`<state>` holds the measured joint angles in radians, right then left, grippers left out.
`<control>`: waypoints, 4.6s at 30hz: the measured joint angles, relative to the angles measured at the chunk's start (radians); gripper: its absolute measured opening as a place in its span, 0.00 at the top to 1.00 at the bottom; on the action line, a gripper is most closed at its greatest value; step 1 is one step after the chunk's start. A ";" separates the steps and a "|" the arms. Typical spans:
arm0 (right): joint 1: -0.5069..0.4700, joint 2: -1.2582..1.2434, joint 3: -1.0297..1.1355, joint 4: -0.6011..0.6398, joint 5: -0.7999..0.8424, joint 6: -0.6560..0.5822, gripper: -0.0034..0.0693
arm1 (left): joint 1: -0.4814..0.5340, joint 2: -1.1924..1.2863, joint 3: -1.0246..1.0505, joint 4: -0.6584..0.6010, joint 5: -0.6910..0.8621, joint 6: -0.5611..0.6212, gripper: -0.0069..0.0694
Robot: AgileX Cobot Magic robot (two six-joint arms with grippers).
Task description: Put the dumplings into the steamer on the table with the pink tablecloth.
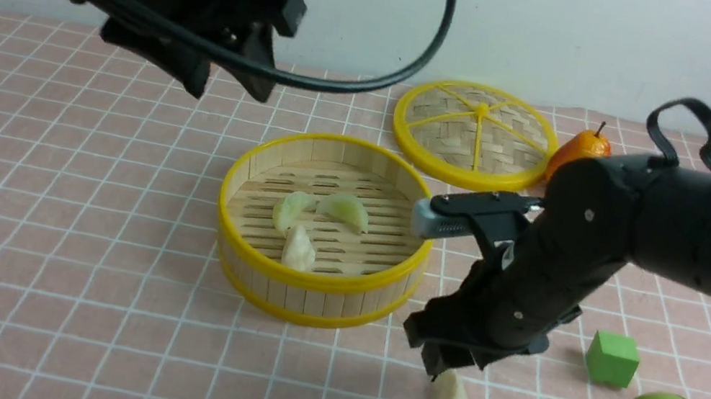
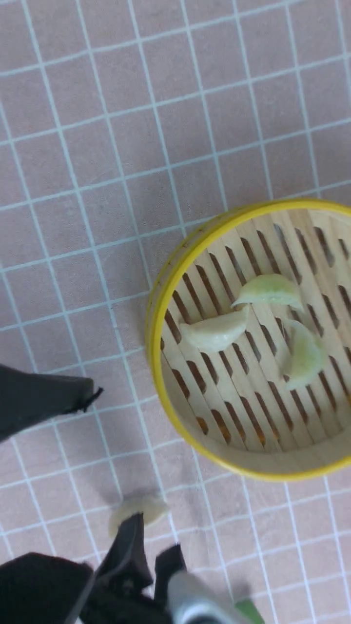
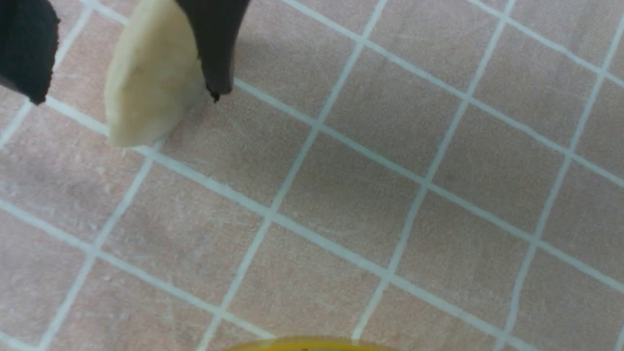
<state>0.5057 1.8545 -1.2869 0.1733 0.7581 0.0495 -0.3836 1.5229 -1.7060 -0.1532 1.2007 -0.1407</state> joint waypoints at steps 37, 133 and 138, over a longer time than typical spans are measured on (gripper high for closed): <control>0.042 0.364 -0.493 0.094 -0.199 -0.277 0.41 | 0.000 -1.068 1.179 0.277 -0.381 -0.247 0.60; -0.453 -1.864 1.304 -0.081 -0.378 -0.104 0.94 | 0.097 -1.381 1.535 0.279 -0.685 -0.247 0.60; -0.453 -1.864 1.304 -0.079 -0.378 -0.104 0.93 | 0.265 -1.531 1.684 0.166 -0.821 -0.156 0.70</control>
<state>0.0531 -0.0094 0.0169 0.0944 0.3797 -0.0543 -0.1185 -0.0083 -0.0218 0.0132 0.3795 -0.2967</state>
